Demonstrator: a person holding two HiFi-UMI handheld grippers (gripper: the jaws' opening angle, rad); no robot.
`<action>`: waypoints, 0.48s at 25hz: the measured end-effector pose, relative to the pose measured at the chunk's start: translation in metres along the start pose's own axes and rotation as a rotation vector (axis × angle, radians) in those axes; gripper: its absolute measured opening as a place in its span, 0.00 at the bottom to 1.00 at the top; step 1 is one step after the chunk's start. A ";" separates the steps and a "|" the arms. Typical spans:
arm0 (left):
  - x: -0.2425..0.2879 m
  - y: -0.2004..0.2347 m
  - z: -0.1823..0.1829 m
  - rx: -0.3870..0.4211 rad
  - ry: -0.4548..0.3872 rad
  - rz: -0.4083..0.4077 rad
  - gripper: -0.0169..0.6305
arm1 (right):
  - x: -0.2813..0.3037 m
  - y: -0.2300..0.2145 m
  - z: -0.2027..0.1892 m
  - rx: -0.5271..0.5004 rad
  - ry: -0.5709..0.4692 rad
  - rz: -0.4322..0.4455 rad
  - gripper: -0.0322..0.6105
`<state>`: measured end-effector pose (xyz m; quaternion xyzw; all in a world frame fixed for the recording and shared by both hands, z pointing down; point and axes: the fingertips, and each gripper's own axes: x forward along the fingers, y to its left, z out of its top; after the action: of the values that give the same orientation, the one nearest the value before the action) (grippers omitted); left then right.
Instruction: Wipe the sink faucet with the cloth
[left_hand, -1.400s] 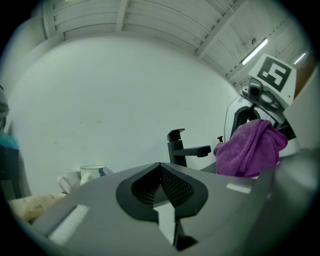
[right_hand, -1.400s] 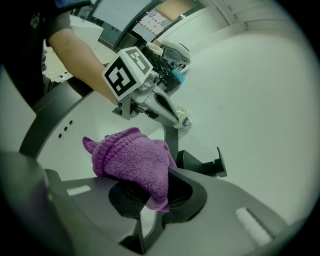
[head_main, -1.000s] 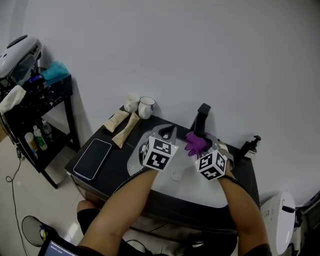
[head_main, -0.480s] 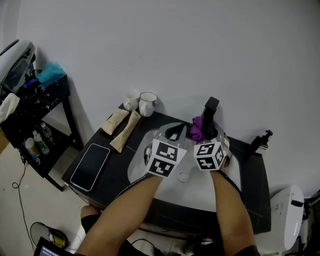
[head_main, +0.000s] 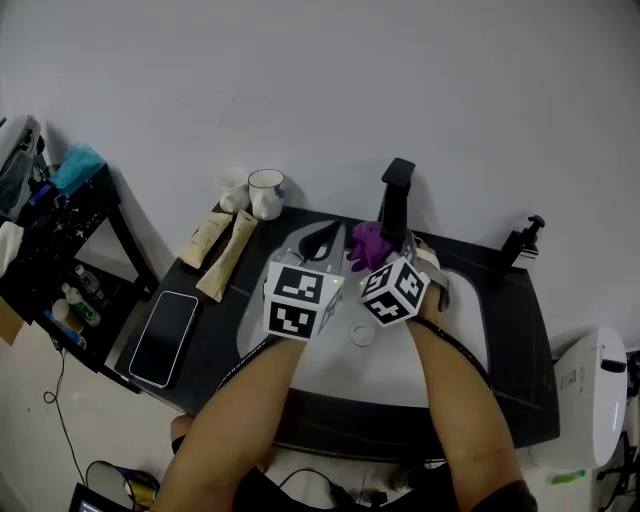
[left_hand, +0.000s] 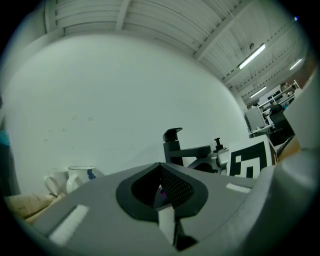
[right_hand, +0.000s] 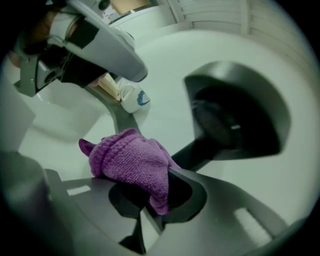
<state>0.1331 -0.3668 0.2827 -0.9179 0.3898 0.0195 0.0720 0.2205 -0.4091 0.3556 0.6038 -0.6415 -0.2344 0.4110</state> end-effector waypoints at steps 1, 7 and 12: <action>0.000 0.000 -0.001 -0.001 0.004 0.001 0.05 | 0.002 0.007 -0.002 -0.005 0.015 0.028 0.12; -0.001 0.002 -0.003 -0.008 0.015 0.007 0.05 | -0.004 0.013 -0.003 0.027 -0.001 0.095 0.13; -0.001 0.004 -0.004 -0.016 0.015 0.013 0.05 | -0.041 -0.002 -0.006 0.017 -0.050 0.101 0.13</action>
<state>0.1294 -0.3693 0.2861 -0.9160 0.3961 0.0163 0.0617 0.2238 -0.3682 0.3477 0.5681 -0.6832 -0.2230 0.4009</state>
